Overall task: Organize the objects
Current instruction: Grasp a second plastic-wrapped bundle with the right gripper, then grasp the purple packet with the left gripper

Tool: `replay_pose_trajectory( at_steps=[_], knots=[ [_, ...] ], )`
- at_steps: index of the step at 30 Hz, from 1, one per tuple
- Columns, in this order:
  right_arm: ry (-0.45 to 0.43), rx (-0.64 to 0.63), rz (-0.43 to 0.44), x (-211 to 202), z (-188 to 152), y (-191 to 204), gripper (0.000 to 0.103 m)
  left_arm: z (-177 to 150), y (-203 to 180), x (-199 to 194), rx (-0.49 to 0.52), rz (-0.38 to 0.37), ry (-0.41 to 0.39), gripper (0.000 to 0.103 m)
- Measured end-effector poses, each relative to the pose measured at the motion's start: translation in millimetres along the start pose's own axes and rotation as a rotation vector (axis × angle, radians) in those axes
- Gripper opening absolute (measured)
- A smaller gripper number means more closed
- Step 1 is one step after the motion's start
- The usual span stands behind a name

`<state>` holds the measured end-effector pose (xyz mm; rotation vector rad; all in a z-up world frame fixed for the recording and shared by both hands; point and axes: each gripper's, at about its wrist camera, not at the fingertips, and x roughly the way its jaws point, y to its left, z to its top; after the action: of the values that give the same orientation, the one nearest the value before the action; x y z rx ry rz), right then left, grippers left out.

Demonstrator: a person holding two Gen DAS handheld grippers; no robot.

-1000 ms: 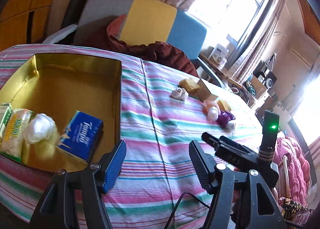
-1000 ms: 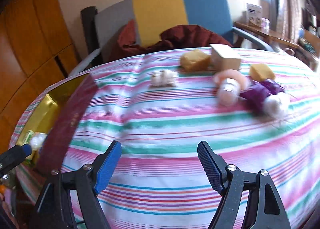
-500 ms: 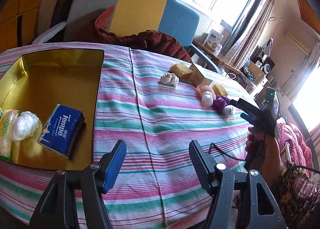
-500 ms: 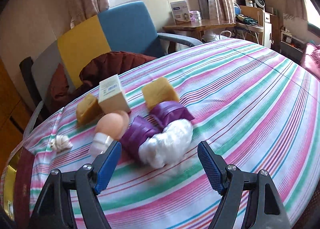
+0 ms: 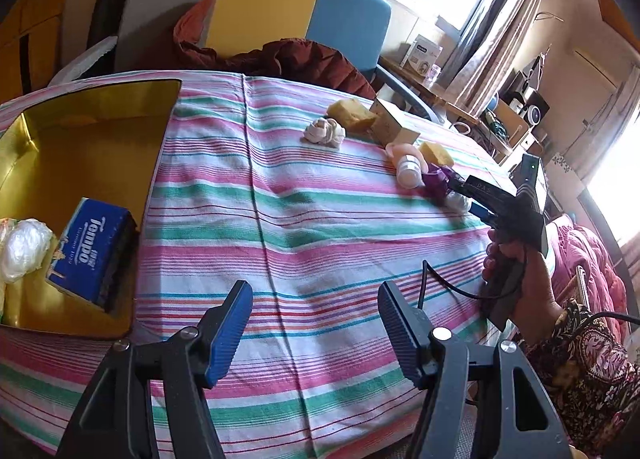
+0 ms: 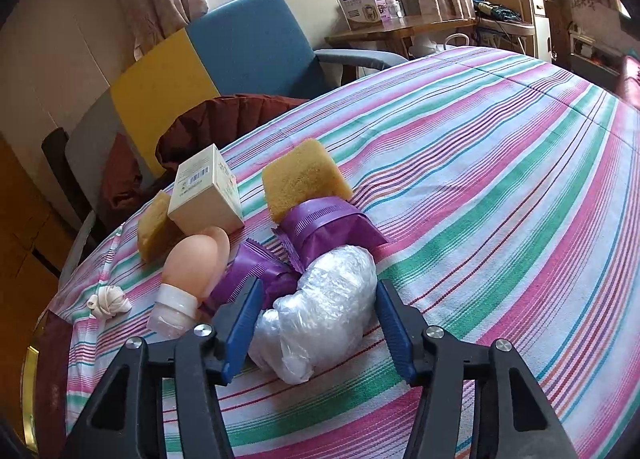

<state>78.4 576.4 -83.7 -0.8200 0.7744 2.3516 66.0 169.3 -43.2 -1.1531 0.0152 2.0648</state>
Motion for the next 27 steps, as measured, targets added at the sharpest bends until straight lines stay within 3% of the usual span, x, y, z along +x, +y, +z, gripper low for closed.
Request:
replay_pose_trajectory(
  at_steps=[3,13,18,24,27],
  knots=[
    [-0.016,0.007,-0.011,-5.3,-5.3,-3.5,0.039,0.4,-4.6,4.1,0.016,0.002,0.010,0.066],
    [-0.115,0.133,-0.070,-30.2,-19.5,-31.2,0.038,25.3,-32.5,25.8,0.087,-0.011,0.019,0.066],
    [-0.131,0.181,-0.059,-34.6,-22.2,-41.2,0.038,55.0,-73.5,55.0,0.188,-0.049,0.027,0.066],
    [-0.133,0.185,-0.047,-33.6,-22.9,-42.5,0.039,81.8,-143.7,106.8,0.385,-0.106,0.066,0.069],
    [-0.137,0.197,-0.033,-33.3,-24.2,-45.3,0.039,88.5,-171.0,137.1,0.477,-0.088,0.087,0.069]
  ],
)
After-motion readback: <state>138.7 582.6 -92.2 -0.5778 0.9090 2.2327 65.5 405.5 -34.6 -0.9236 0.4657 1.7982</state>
